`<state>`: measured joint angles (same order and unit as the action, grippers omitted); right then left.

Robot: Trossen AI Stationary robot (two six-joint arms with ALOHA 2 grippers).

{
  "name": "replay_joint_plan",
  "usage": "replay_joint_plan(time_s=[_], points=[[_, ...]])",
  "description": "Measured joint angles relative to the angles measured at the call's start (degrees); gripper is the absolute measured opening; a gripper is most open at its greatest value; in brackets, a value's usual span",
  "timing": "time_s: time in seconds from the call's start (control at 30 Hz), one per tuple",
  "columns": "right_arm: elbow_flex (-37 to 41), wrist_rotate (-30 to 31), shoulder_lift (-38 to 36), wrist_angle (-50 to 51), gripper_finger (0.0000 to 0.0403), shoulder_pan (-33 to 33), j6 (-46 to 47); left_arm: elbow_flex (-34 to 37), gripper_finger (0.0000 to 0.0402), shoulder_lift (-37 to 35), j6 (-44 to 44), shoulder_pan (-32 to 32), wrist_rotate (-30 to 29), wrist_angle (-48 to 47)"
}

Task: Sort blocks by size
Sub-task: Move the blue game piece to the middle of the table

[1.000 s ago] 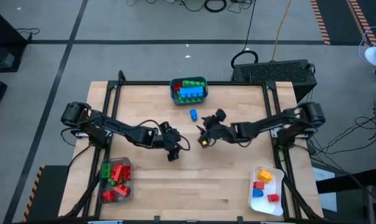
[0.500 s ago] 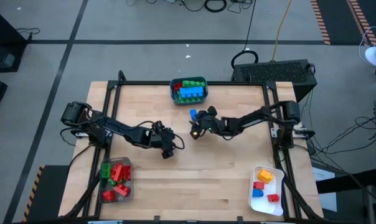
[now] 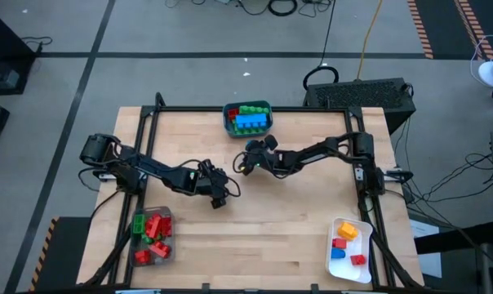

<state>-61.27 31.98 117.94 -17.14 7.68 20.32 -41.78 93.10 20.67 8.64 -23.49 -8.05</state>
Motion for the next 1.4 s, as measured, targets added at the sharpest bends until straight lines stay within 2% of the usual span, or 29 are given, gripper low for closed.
replay_joint_plan(time_s=[0.23, 0.47, 0.7, 0.87, 1.07, 1.17, 1.27, 1.4], points=[[-0.57, 0.11, -0.18, 4.46, 0.0185, -0.01, 3.62, 0.00, 0.0311, 0.00, -0.44, 0.00, -0.07, -0.04], [-0.66, -0.82, -0.34, 9.26, 0.0115, -1.66, 6.49, 0.00, 0.0311, -0.01, -0.44, 0.00, -0.07, -0.01], [-0.57, -9.84, -1.94, 10.95, 0.0034, -4.07, 7.78, 0.00, 0.0311, 0.00, -0.16, 0.00, -0.07, 0.02], [-0.40, -13.90, -5.62, 16.56, 0.0004, -6.40, 6.48, 0.00, 0.0311, -0.01, 0.03, 0.11, -0.07, 0.09], [-0.02, -13.86, -11.99, 29.46, 0.0004, -11.14, 3.79, 0.00, 0.0311, 0.00, 0.03, 0.11, -0.07, 0.24], [-0.03, -13.19, -13.69, 30.54, 0.0015, -12.50, 1.12, 0.00, 0.0311, -0.02, 0.00, 0.11, -0.07, 0.68], [-0.03, -13.66, -14.20, 30.14, 0.0042, -12.85, -1.37, 0.00, 0.0311, 0.00, 0.01, 0.11, -0.04, 1.83], [-0.01, -16.26, -14.13, 30.19, 0.0106, -12.87, -3.19, -0.02, 0.0311, 0.00, 0.04, 0.18, 0.52, 2.21]])
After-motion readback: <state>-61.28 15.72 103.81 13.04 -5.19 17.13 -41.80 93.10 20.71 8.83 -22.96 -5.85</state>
